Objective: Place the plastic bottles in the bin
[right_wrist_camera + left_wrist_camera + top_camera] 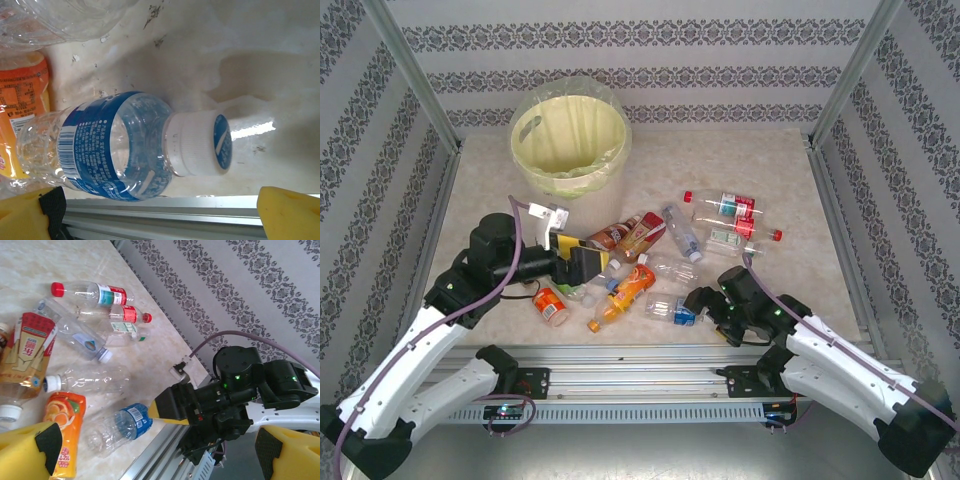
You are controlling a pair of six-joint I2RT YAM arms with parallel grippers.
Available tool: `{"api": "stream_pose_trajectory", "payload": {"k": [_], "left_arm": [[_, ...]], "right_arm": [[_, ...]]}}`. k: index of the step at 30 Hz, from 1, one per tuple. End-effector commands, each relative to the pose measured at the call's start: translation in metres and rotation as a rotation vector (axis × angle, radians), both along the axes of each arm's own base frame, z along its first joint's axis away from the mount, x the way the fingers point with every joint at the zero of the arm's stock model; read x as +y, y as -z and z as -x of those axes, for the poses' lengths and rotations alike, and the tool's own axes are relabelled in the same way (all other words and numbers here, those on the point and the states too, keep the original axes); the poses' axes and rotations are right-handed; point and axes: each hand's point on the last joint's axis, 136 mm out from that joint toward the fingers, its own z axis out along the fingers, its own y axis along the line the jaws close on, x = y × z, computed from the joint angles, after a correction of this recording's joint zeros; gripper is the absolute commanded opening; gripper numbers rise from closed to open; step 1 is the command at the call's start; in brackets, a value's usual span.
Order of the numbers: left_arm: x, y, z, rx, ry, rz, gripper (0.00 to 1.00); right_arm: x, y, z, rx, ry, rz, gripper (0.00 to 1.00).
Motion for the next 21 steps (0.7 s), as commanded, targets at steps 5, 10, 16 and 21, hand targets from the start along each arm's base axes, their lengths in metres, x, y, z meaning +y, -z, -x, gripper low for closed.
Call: {"api": "stream_pose_trajectory", "payload": {"k": [5, 10, 16, 21], "left_arm": [[-0.018, -0.008, -0.003, -0.044, 0.025, 0.051, 1.00], [-0.033, -0.005, 0.000, -0.043, 0.055, 0.042, 1.00], [-0.052, 0.004, 0.003, -0.041, 0.091, 0.010, 1.00], [-0.064, 0.006, 0.007, -0.043, 0.115, -0.005, 1.00]], "right_arm": [[0.018, -0.002, -0.019, -0.023, 0.102, -0.100, 0.98], [0.023, 0.001, -0.029, -0.044, 0.132, -0.112, 0.98], [0.013, 0.001, -0.047, -0.094, 0.218, -0.057, 0.92], [0.002, 0.006, -0.056, -0.122, 0.285, -0.007, 0.80]]}}
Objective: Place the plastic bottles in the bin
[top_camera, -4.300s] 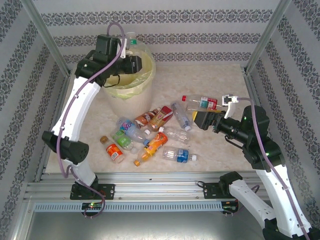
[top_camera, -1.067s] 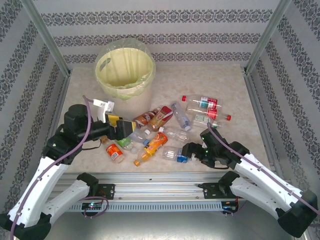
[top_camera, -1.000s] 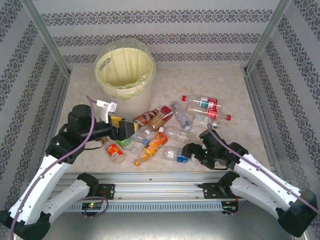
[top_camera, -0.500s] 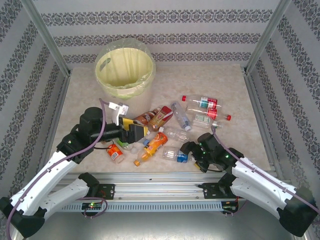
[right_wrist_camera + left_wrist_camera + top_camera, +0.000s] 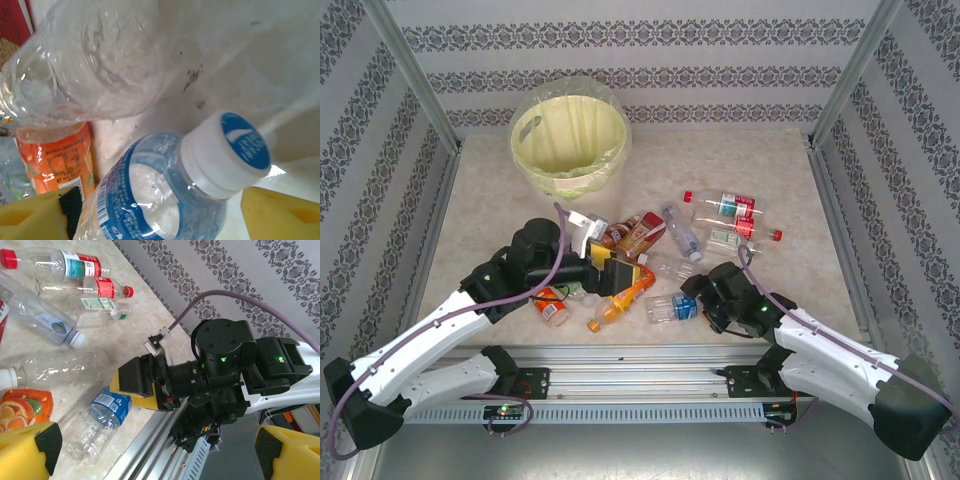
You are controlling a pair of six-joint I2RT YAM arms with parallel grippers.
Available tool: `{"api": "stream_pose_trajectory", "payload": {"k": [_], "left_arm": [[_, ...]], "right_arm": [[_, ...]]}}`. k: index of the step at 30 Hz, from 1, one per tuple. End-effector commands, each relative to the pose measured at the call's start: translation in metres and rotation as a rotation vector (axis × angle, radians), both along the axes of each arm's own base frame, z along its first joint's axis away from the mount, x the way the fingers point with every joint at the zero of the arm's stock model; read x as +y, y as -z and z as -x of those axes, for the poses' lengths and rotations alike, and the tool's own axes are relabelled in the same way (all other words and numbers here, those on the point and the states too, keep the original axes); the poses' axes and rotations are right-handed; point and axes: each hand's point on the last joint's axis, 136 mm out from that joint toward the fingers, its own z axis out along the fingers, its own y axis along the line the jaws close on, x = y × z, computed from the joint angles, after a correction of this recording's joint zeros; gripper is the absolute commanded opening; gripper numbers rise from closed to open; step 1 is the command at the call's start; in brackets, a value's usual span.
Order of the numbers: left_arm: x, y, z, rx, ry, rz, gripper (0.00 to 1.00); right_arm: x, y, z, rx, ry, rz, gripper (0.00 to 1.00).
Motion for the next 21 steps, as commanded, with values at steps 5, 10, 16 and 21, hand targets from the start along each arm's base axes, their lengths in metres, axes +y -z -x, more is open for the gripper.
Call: {"api": "stream_pose_trajectory", "payload": {"k": [5, 10, 16, 21], "left_arm": [[-0.016, -0.019, 0.000, -0.068, 0.017, 0.035, 1.00], [-0.023, -0.015, 0.000, -0.063, 0.029, 0.030, 1.00], [-0.029, -0.013, 0.001, -0.061, 0.041, 0.026, 1.00], [-0.030, -0.011, 0.001, -0.061, 0.041, 0.019, 1.00]], "right_arm": [[-0.017, 0.004, -0.018, -0.056, 0.109, 0.056, 0.76], [-0.023, 0.007, -0.020, -0.051, 0.133, 0.054, 0.70], [-0.029, 0.007, -0.025, -0.056, 0.150, 0.056, 0.59], [-0.029, 0.013, -0.025, -0.033, 0.131, 0.063, 0.56]]}}
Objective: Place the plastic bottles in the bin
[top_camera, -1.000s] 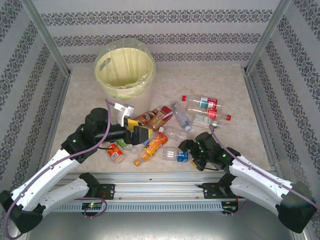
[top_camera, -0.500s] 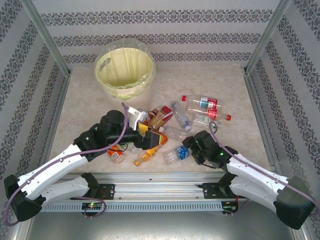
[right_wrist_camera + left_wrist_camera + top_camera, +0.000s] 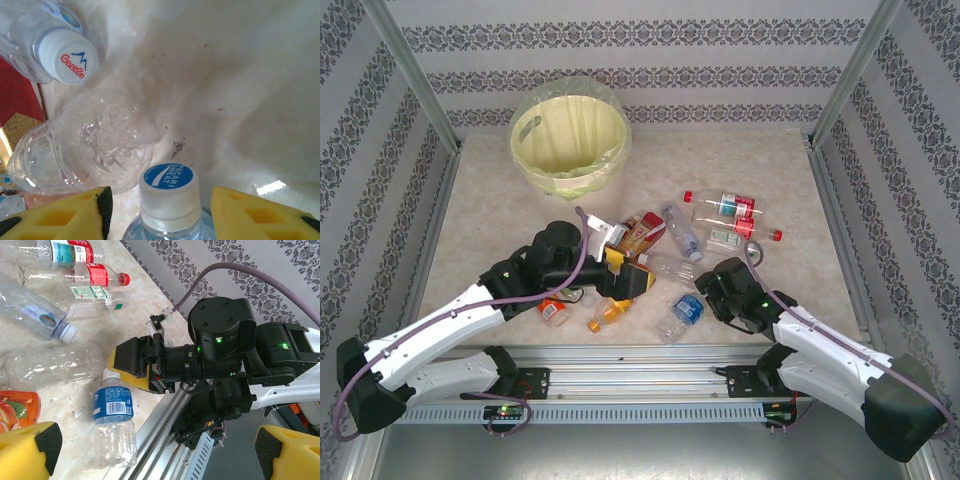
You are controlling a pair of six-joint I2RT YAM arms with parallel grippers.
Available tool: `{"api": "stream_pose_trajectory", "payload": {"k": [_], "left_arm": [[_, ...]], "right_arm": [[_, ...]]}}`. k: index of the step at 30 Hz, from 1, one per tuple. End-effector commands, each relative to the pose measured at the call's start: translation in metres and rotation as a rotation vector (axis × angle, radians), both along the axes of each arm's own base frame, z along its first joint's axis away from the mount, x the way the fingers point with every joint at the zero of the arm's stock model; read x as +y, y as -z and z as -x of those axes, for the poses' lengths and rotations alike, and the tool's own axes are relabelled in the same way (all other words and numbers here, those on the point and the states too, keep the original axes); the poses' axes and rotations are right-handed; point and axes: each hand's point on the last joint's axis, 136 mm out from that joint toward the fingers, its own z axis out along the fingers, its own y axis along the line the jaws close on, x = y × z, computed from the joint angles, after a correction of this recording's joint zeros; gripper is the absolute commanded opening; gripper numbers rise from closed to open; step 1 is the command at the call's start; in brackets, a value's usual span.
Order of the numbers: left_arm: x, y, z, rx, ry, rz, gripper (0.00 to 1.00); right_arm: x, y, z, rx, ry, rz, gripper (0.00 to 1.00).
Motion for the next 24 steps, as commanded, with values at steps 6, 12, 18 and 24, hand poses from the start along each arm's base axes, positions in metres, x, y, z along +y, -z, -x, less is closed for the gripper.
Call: {"api": "stream_pose_trajectory", "payload": {"k": [6, 12, 18, 24], "left_arm": [[-0.008, -0.021, 0.002, -0.051, 0.018, 0.045, 1.00], [-0.008, -0.014, 0.003, -0.040, 0.013, 0.028, 1.00], [-0.012, -0.006, 0.007, -0.021, 0.033, 0.006, 1.00], [-0.014, 0.018, 0.016, 0.005, 0.052, -0.049, 1.00]], "right_arm": [[0.004, 0.016, 0.003, 0.036, -0.069, 0.028, 0.55], [0.007, 0.019, 0.004, 0.049, -0.121, 0.045, 0.54], [0.005, 0.020, 0.003, 0.048, -0.118, 0.034, 0.42], [0.000, 0.007, -0.003, -0.001, -0.112, 0.037, 0.29]]}}
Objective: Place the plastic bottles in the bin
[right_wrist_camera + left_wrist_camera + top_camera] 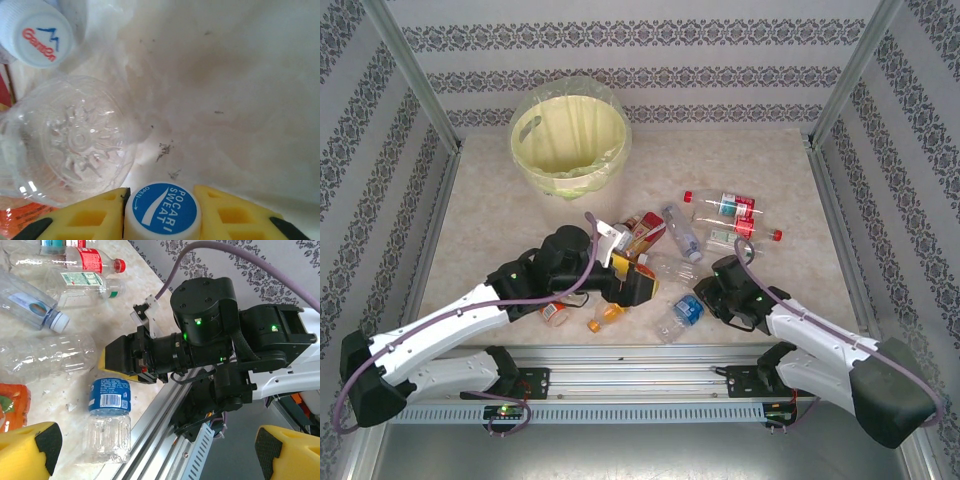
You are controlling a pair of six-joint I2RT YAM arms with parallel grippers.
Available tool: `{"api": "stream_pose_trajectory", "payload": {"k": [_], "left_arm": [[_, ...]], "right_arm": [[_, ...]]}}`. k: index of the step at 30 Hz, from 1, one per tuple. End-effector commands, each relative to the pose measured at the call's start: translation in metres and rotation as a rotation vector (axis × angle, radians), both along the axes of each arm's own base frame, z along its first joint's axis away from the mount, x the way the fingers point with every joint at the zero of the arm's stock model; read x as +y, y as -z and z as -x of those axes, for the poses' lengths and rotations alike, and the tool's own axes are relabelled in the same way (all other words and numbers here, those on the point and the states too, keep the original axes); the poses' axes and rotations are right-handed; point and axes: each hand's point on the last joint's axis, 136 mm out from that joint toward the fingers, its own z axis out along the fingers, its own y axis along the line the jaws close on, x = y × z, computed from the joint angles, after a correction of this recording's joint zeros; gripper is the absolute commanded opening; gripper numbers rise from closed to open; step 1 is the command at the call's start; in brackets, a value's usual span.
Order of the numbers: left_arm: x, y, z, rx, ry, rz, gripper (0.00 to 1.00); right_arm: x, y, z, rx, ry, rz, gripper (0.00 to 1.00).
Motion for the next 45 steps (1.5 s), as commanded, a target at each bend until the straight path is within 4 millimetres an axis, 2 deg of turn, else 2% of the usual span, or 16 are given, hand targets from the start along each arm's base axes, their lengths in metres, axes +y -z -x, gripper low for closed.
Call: {"api": "stream_pose_trajectory", "payload": {"k": [1, 6, 9, 13, 19, 27, 31, 38, 39, 41, 45], "left_arm": [[-0.002, 0.009, 0.006, -0.006, 0.017, -0.019, 1.00], [-0.010, 0.015, 0.009, 0.011, 0.042, -0.014, 1.00], [-0.016, 0.026, 0.010, 0.031, 0.062, -0.031, 1.00], [-0.024, 0.042, 0.008, 0.057, 0.078, -0.048, 1.00], [-0.034, 0.053, 0.003, 0.068, 0.074, -0.059, 1.00], [-0.042, 0.065, -0.004, 0.094, 0.064, -0.071, 0.96], [-0.041, 0.074, -0.008, 0.113, 0.034, -0.096, 0.79], [-0.044, 0.067, -0.013, 0.110, 0.023, -0.092, 0.60], [-0.044, 0.065, -0.013, 0.107, 0.020, -0.092, 0.58], [-0.042, 0.059, -0.015, 0.098, 0.012, -0.093, 0.55], [-0.034, 0.046, -0.019, 0.069, -0.019, -0.119, 0.53]], "right_arm": [[-0.004, -0.010, -0.004, -0.041, -0.009, 0.002, 0.26], [0.003, -0.040, -0.014, -0.132, -0.079, -0.004, 0.23], [0.013, -0.068, -0.022, -0.197, -0.146, -0.017, 0.23], [0.036, -0.110, -0.033, -0.289, -0.234, -0.100, 0.24], [0.062, -0.157, -0.043, -0.391, -0.319, -0.201, 0.24], [0.082, -0.180, -0.042, -0.445, -0.410, -0.253, 0.24], [0.084, -0.183, -0.040, -0.459, -0.436, -0.246, 0.24], [0.082, -0.187, -0.036, -0.479, -0.458, -0.226, 0.26], [0.081, -0.188, -0.035, -0.483, -0.461, -0.224, 0.29], [0.080, -0.192, -0.033, -0.499, -0.471, -0.219, 0.44], [0.077, -0.208, -0.027, -0.555, -0.513, -0.216, 0.60]]}}
